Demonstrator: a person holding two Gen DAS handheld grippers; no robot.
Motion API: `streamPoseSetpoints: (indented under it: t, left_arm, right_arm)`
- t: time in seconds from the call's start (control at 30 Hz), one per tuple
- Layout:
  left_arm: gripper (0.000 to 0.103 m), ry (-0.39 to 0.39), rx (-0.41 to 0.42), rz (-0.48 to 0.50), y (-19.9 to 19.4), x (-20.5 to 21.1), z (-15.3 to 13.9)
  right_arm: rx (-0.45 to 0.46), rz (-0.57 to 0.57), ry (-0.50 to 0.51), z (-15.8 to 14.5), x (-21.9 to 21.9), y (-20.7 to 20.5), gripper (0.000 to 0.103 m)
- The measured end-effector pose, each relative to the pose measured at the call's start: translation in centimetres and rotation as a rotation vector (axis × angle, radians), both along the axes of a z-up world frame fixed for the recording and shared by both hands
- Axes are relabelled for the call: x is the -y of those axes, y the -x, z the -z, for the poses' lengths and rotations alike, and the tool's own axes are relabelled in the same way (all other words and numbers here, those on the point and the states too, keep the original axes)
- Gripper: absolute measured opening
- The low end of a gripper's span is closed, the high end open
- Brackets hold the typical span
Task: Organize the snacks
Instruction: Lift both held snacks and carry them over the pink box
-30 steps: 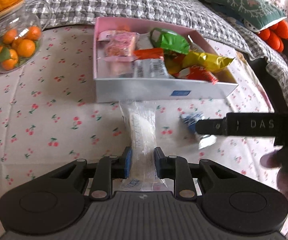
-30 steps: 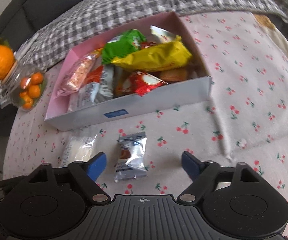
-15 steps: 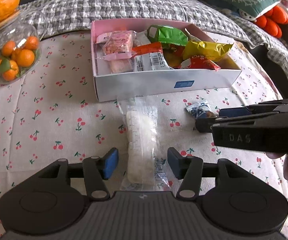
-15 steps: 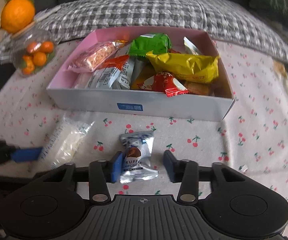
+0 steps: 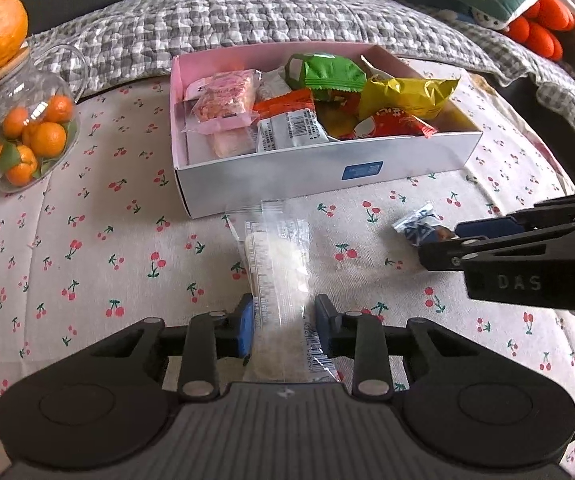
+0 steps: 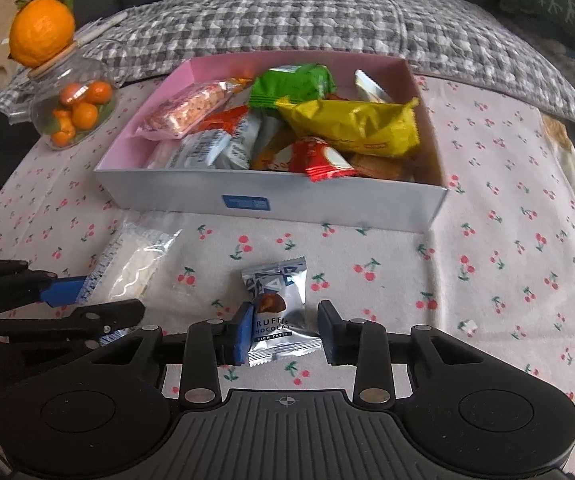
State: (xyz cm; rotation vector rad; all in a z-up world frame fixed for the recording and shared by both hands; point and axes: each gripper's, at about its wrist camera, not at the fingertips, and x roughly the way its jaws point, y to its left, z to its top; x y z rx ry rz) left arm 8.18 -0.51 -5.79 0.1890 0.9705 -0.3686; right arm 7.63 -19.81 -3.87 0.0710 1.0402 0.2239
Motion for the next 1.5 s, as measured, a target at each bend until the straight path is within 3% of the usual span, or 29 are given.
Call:
streamPoseSetpoints:
  t: [0.43, 0.77, 1.13, 1.5]
  left_arm:
    - [0.022, 0.097, -0.059, -0.022, -0.2, -0.5, -1.9]
    - [0.021, 0.227, 0.012, -0.037, -0.2, -0.7, -6.1]
    - [0.021, 0.241, 0.036, -0.079, -2.3, -0.3, -6.3]
    - [0.021, 0.225, 0.019, -0.082, -2.8, -0.5, -5.7]
  right_arm:
    - [-0.041, 0.111, -0.081, -2.4, 3.5, -0.1, 0.032]
    - [0.001, 0.213, -0.209, -4.8, 6.1, -1.0, 0.033]
    - [0.039, 0.265, -0.259, -5.9, 7.5, -5.5, 0.033]
    - [0.094, 0.305, -0.413, -4.0, 7.8, -11.9, 0.033]
